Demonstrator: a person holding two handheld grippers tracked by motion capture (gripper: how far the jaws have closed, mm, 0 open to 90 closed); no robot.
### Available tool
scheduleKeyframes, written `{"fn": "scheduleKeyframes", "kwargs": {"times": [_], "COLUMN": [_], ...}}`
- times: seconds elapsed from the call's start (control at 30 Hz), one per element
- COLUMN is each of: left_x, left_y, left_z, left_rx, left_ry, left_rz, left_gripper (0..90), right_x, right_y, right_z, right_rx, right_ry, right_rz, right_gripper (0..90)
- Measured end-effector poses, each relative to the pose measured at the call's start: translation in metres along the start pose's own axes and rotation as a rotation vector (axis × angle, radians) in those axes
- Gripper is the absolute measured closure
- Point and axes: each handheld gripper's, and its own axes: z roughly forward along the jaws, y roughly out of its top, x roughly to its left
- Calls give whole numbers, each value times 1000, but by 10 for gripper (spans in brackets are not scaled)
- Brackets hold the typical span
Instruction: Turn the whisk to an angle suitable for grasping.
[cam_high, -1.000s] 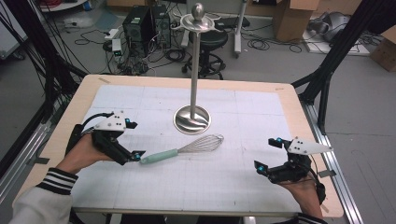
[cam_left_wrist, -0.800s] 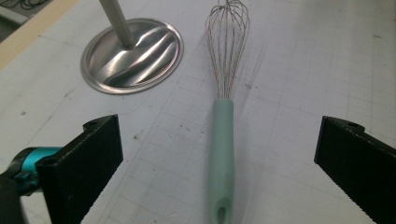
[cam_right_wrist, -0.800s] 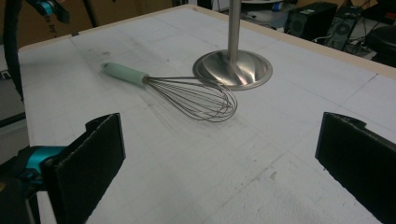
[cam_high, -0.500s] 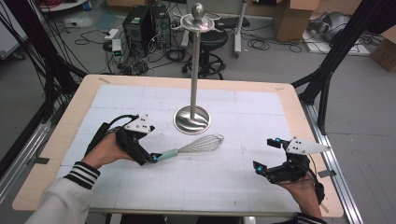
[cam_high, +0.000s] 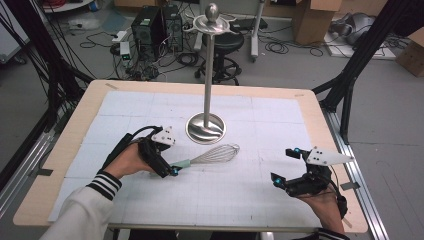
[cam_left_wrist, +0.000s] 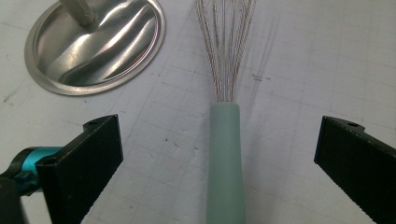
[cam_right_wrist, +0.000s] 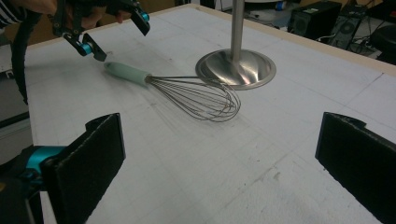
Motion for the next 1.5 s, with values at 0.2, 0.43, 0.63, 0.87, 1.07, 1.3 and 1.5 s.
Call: {"fn": "scheduleKeyframes", "kwargs": {"times": [0.2,0.43,0.63,0.87,1.07,1.3,1.5], "left_x": [-1,-1,-2,-2,-2,-3,-5], "left_y": [1,1,0,0,0,0,2], "left_z": [15,26,34,37,41,43,43], "left_rx": [36,65,120,134,159,167,177], "left_ry": [-18,-29,-29,-38,-34,-37,-20], "left_rz": [2,12,25,27,31,44,22], "left_gripper": [35,112,226,377,485,678,692], "right_x": [0,-1,-1,-1,-1,-1,-1], "right_y": [0,0,-1,-1,-1,-1,-1], "right_z": [0,0,-1,0,-1,-1,-2], "right_rx": [-2,-2,-3,-3,-5,-5,-8], "right_ry": [1,5,6,6,7,6,5], "right_rz": [0,0,7,6,5,7,10], "right_gripper": [5,5,5,5,5,5,5]}}
